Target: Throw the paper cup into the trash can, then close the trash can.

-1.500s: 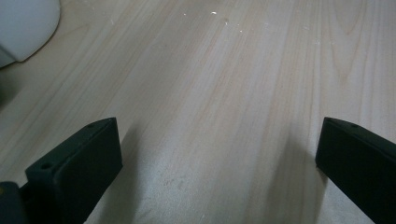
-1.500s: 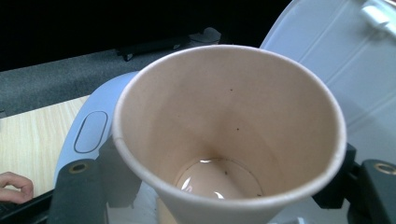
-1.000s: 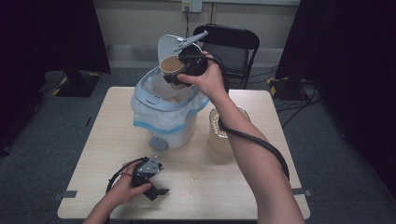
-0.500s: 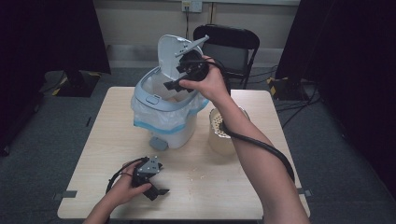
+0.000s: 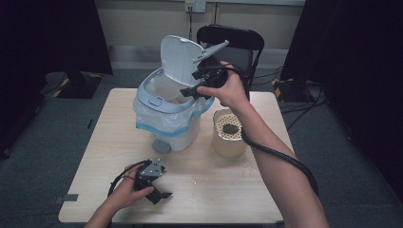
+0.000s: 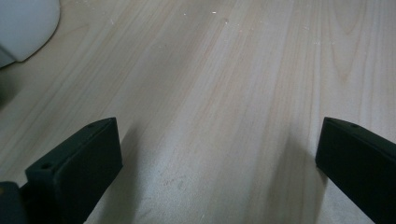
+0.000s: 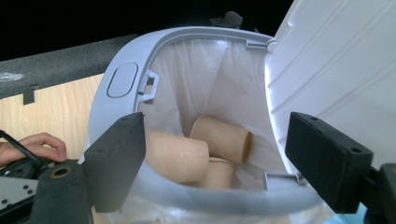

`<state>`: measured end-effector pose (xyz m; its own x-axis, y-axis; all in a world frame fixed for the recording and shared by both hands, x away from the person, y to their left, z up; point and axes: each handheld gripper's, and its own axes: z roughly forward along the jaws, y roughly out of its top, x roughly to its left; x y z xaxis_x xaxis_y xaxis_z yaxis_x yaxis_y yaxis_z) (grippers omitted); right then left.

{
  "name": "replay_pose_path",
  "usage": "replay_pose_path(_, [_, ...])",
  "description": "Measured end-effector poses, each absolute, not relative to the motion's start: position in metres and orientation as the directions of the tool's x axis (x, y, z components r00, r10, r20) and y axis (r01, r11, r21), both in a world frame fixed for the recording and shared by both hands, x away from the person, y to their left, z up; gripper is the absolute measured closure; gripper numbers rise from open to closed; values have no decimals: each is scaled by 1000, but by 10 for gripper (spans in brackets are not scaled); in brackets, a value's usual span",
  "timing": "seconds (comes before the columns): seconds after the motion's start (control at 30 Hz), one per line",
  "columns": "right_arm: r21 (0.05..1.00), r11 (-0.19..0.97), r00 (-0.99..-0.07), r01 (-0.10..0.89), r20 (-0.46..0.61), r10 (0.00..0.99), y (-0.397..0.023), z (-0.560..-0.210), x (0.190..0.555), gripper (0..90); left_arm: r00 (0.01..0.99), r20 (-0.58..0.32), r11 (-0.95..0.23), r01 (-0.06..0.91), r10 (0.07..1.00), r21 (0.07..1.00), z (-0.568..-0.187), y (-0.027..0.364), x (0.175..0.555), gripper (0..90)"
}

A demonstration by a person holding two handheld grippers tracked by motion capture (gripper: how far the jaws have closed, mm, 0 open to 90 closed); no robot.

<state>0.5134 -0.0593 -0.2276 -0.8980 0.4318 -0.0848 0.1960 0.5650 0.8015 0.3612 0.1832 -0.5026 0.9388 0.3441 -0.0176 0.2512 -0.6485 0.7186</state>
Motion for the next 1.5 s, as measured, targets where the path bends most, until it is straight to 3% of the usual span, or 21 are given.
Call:
replay_pose_path(0.73, [796,552,-863,250,-76,500,-106,-233,507,202,939,-16,-650,250,343,718,-503,183,361,0])
replay_pose_path(1.5, [794,547,-853,265,-72,517,-103,-238,539,208,939,-20,-651,253,343,716,-502,183,361,0])
